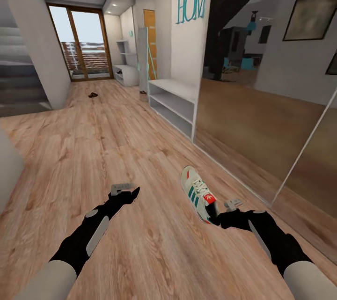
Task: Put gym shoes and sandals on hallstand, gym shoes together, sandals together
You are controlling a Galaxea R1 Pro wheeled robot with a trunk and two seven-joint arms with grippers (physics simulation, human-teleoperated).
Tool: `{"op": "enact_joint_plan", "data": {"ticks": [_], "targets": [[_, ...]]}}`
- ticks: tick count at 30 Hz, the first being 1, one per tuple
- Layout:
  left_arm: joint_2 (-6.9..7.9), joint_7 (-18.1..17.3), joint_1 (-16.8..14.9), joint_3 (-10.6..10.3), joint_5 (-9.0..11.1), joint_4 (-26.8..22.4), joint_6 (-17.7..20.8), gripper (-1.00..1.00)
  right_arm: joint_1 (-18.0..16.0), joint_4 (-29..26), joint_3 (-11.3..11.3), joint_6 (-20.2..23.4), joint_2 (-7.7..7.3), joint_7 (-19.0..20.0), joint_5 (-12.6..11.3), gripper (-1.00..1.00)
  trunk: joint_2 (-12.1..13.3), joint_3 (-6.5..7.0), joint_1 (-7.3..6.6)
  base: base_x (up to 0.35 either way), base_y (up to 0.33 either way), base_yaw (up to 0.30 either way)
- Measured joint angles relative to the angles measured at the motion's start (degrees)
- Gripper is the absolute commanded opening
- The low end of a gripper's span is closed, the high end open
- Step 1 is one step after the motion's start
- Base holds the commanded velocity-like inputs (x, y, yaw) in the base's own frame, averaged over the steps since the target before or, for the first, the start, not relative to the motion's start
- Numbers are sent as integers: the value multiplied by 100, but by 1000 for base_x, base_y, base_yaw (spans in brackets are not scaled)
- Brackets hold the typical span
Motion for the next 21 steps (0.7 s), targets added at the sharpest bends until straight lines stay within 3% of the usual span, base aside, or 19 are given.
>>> {"op": "enact_joint_plan", "data": {"ticks": [21], "targets": [[0,0,1,0,0,0,1,100,-1,7,0,-2,0,-1,0,-100,0,0,0,303,160,286]]}}
